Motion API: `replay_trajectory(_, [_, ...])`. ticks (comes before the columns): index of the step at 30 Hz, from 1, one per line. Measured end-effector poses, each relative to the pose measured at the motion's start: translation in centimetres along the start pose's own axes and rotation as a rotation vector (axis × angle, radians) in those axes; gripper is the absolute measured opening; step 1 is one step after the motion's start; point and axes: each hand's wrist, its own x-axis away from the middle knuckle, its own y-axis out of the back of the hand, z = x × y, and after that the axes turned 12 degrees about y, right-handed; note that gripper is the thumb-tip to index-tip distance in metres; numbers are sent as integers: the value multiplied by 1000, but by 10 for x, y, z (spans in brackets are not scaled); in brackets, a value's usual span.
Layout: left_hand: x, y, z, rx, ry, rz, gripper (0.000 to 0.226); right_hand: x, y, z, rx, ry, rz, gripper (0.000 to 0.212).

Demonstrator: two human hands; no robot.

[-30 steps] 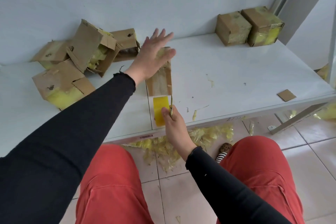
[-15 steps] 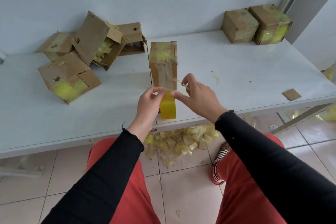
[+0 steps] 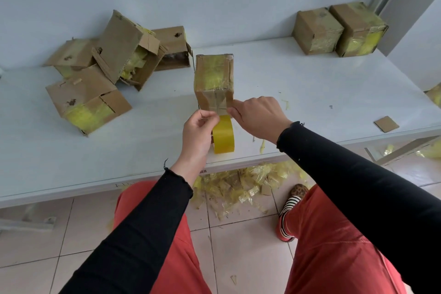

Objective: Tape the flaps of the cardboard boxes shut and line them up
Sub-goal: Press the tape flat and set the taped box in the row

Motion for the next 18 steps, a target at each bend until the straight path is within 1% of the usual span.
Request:
replay_trajectory(3, [-4,-1,1,-5,-62,-23,8,0,-1,-11,75,-33,105,43])
replay_trajectory(5, [-5,0,1,-7,-84,-21,10,4,0,-22,51,-72,128,44])
replay_trajectory(6, [-6,1,1,-7,-83,-18,10,6,3,-26,22,-89,99,45])
replay_trajectory(8, [-9,2,2,-14,-79,-7,7,9,9,-28,-66,-109,-60,43])
replay_trajectory(10, [-8,2,1,-17,-83,5,7,9,15,-23,-202,-75,-259,33])
replay_trajectory(11, [-7,1,0,-22,-88,8,8,6,18,-20,-255,-45,-294,29])
replay_trajectory(12, [-5,0,-1,-36,-94,11,8,3,20,-18,-278,-17,-281,36])
replay_trajectory(13, [-3,1,-2,-60,-101,13,8,0,20,-15,-272,8,-234,47])
replay_trajectory(14, [-2,2,-3,-95,-108,14,8,-2,19,-12,-256,14,-189,54])
replay_trajectory(18, [-2,12,-13,-333,-99,41,10,-5,24,-8,-271,-18,-162,53])
